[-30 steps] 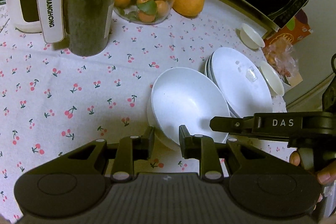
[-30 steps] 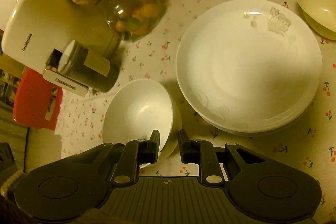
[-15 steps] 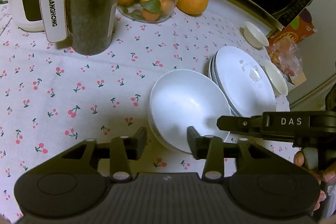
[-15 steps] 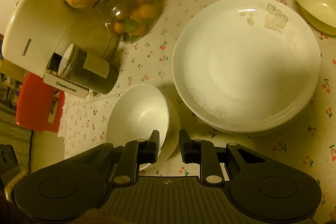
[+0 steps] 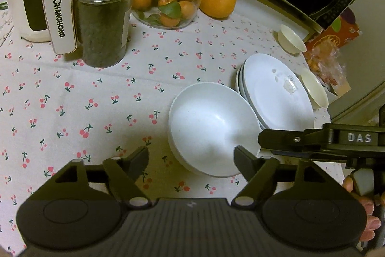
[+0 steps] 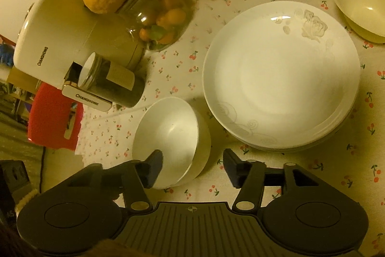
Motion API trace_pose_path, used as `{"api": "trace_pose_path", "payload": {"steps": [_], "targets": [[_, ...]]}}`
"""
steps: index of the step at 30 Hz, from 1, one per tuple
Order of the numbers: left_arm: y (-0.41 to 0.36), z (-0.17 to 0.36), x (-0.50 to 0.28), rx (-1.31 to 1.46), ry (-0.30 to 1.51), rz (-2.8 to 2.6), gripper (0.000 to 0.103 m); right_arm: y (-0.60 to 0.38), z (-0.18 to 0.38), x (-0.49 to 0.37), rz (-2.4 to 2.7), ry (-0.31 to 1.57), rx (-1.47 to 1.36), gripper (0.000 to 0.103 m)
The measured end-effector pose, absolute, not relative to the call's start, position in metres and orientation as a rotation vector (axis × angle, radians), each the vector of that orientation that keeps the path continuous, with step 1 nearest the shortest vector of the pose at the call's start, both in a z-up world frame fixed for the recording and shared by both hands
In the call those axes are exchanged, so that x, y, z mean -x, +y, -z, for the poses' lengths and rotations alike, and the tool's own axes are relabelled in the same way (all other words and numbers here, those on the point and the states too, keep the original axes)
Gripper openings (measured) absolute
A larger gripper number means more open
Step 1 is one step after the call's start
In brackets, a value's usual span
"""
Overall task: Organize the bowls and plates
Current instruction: 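Open both grippers to set the white bowl down, then move both grippers to the cream bowl near the snack box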
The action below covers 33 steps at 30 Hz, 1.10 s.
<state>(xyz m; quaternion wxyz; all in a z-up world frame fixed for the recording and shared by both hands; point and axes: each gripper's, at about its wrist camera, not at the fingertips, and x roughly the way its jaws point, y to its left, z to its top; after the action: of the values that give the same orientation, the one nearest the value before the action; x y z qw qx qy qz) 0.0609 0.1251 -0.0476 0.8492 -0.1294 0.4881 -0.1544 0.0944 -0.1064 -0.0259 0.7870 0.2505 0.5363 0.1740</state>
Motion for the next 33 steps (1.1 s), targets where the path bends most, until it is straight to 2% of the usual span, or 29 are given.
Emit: {"api": "trace_pose_path", "payload": {"steps": [2, 7, 17, 33], "targets": [[0.123, 0.046, -0.061, 0.267, 1.035, 0.321, 0.089, -0.108, 0.023, -0.093, -0.385, 1.150, -0.544, 0.069], [0.119, 0.043, -0.061, 0.250, 1.038, 0.321, 0.096, -0.110, 0.015, -0.089, -0.396, 1.128, -0.521, 0.081], [0.100, 0.027, -0.065, 0.184, 0.991, 0.316, 0.101, -0.145, 0.008, -0.086, -0.306, 1.071, -0.538, 0.081], [0.027, 0.011, -0.090, 0.199, 0.975, 0.385, 0.102, -0.258, 0.008, -0.086, -0.054, 0.927, -0.734, 0.082]]}}
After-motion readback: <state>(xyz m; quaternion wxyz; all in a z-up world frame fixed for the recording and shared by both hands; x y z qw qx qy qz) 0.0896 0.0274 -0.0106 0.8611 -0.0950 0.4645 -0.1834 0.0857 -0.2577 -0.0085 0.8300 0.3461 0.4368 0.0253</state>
